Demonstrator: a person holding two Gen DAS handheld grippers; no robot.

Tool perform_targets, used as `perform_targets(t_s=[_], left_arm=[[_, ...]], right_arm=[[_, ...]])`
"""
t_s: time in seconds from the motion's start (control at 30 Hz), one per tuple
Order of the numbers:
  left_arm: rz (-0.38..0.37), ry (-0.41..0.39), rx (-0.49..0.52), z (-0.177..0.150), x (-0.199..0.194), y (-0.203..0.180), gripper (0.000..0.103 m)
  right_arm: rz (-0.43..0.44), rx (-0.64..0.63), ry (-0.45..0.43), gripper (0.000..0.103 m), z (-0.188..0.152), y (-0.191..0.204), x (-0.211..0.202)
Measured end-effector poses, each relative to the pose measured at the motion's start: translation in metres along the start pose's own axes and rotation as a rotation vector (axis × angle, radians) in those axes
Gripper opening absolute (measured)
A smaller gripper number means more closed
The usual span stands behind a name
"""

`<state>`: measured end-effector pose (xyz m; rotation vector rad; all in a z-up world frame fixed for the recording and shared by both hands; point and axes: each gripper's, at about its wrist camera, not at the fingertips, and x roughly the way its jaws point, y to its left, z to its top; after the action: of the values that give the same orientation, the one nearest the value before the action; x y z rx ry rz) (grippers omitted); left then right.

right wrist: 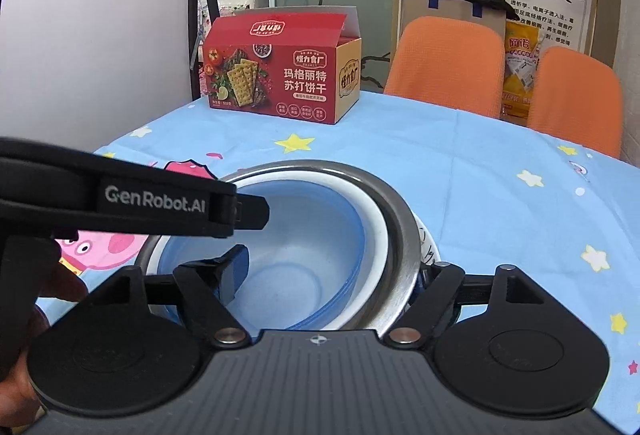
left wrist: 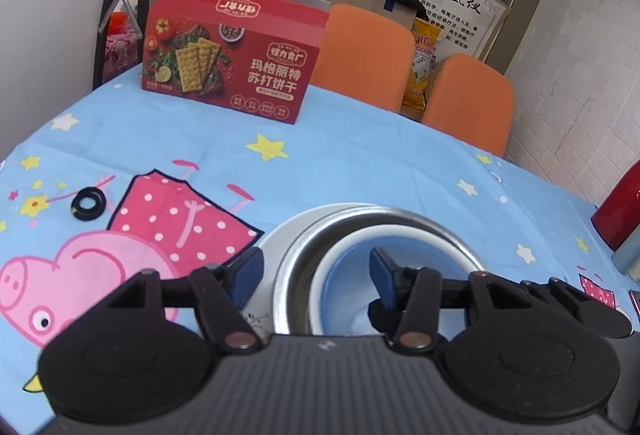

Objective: Organize plates and bowls
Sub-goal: 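Lift the nested bowls onto the plate stack and open the right gripper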

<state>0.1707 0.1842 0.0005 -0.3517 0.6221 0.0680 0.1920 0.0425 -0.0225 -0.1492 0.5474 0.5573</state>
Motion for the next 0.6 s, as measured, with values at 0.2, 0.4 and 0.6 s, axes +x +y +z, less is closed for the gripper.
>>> perform_targets(t_s=[0.2,0.4,0.6], left_arm=[[0.004,-0.010,-0.015,0.001,-0.005,0.004,0.051],[0.008,-0.028,-0.020,0.001,-0.013,0.002,0.056],[0.026,-0.064,-0.005,-0.001,-0.026,-0.012,0.076]], right_arm=[[-0.019,0.047,-0.049,0.103,0.003,-0.010,-0.010],[-0.024,0.108,-0.075,0.103,0.003,-0.028,-0.021],[-0.054,0.162,-0.090,0.103,-0.002,-0.048,-0.032]])
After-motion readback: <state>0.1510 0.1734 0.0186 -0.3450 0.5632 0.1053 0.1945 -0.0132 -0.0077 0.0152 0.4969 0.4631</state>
